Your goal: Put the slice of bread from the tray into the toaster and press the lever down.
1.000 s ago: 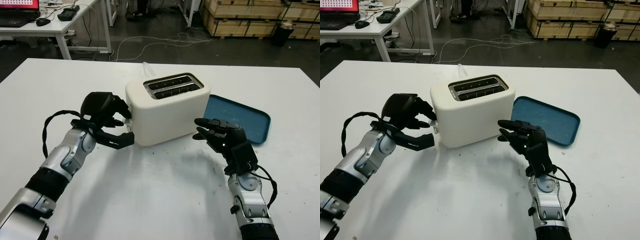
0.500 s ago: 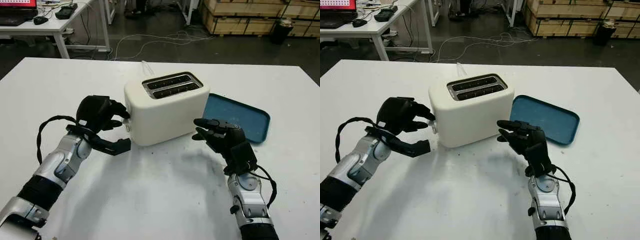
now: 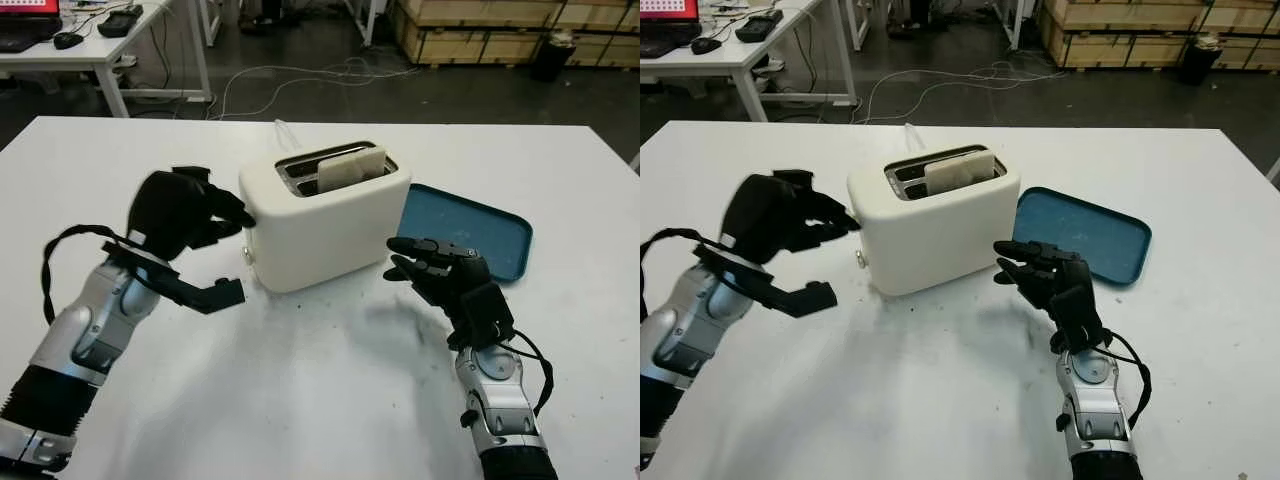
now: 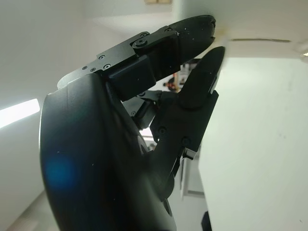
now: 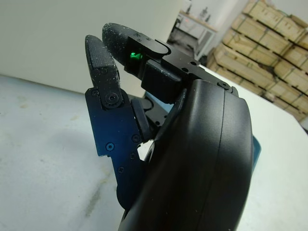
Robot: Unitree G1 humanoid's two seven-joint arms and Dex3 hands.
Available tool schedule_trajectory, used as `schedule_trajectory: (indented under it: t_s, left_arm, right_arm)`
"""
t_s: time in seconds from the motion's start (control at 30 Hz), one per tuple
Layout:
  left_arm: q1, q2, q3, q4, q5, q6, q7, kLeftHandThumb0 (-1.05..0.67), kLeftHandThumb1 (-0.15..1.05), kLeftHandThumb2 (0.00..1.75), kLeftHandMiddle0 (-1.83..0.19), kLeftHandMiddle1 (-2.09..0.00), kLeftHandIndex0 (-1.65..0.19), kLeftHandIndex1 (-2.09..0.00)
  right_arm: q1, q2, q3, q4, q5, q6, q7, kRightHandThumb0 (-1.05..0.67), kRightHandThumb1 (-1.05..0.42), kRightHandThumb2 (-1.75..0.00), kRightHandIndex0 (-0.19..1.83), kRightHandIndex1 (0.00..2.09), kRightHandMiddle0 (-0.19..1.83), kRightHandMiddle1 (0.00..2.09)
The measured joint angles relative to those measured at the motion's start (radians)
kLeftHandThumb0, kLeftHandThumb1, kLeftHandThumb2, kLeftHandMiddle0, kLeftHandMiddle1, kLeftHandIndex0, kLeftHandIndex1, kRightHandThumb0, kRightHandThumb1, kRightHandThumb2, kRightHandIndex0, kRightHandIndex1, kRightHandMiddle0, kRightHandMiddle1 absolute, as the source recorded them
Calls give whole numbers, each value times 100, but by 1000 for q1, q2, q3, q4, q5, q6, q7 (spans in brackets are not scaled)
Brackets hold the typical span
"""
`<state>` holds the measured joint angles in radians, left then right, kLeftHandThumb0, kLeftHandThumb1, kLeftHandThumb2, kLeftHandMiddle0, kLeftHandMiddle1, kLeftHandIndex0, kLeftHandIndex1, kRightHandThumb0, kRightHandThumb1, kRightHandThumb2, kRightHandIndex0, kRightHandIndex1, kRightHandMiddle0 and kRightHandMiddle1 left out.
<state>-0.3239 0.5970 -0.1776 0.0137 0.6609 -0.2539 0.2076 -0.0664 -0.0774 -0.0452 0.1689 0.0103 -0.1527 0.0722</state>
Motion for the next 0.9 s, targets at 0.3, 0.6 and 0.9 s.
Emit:
schedule_trajectory:
  t_s: [0.3, 0.6, 0.9]
  left_arm:
    - [13, -11, 19, -12, 16, 2, -2, -22, 77, 1, -90, -146, -130, -8]
    - [24, -13, 60, -134, 52, 190, -183, -19, 75, 0, -84, -159, -128, -7]
    - [21, -16, 54, -134, 61, 234, -230, -17, 69, 0, -84, -162, -132, -6]
  right_arm:
    - [0, 0, -1, 0, 2, 10, 2, -48, -84, 0, 105, 76, 125, 0]
    - [0, 0, -2, -1, 10, 12, 8, -47, -84, 0, 105, 75, 125, 0]
    - [0, 0, -1, -1, 10, 12, 8, -48, -84, 0, 105, 75, 125, 0]
